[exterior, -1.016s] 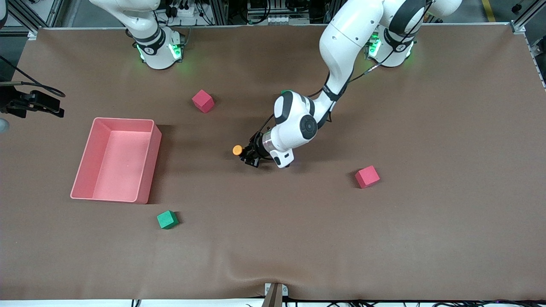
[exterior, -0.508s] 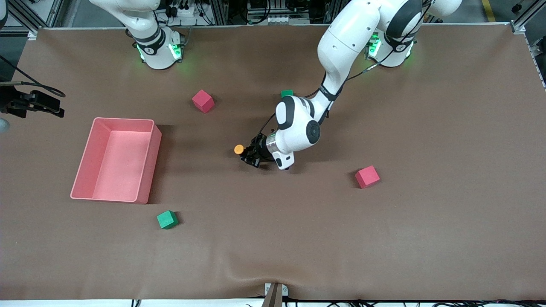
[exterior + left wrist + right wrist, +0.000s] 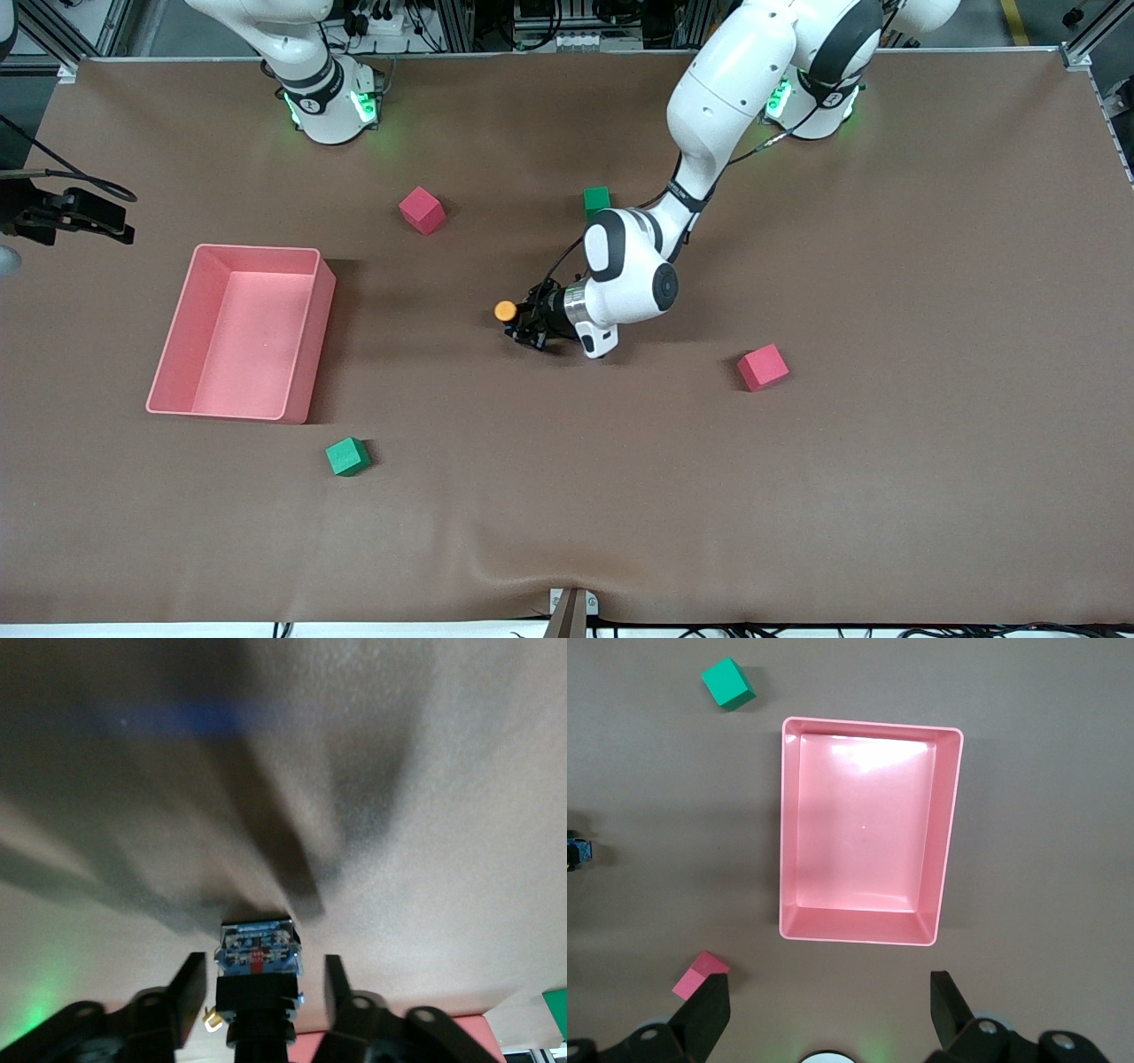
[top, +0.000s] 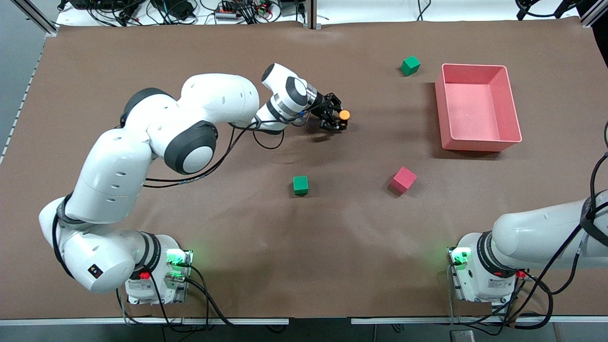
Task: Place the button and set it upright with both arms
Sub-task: 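Stand the button on the table and open the left gripper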
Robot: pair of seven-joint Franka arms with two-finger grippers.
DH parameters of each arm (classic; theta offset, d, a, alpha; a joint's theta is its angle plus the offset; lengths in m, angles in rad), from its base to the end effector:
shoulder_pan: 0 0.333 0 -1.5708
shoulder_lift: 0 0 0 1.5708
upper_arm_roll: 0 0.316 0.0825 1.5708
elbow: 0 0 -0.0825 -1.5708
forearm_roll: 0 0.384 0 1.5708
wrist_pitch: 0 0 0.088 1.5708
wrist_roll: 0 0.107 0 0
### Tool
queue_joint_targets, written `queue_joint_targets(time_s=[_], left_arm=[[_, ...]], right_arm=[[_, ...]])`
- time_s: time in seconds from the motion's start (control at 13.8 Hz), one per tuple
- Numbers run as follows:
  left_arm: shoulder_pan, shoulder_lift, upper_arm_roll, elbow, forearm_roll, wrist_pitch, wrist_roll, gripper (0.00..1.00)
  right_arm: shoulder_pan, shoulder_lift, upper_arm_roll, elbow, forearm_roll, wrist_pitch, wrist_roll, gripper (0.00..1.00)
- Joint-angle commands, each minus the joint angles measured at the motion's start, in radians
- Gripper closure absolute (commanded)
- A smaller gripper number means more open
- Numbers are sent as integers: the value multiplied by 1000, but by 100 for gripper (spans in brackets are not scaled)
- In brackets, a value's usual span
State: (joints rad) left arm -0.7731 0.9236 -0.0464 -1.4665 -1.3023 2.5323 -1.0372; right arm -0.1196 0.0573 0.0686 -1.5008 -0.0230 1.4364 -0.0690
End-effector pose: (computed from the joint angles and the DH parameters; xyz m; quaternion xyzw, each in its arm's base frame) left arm 0.5039 -0.5154 0.1347 0.7251 0.5613 -0.2858 0.2783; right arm 0.5568 -0.0323 0.6143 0.9981 0.0082 -0.0612 0.0058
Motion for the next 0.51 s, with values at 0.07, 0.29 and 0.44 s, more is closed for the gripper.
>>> queue_joint_targets(time_s=[0.07,0.29,0.44], left_arm=[[37,-2,-4,0,-18,-41,23,0],[66,-28,-1,-23,-15,-70,2,0],[107,-87,10,-73,-11,-101,-4,0]], right_arm=[[8,-2,2,10,6,-8,1,0],[8,-2,2,10,6,-8,1,0],[8,-2,2,10,6,-8,1,0]])
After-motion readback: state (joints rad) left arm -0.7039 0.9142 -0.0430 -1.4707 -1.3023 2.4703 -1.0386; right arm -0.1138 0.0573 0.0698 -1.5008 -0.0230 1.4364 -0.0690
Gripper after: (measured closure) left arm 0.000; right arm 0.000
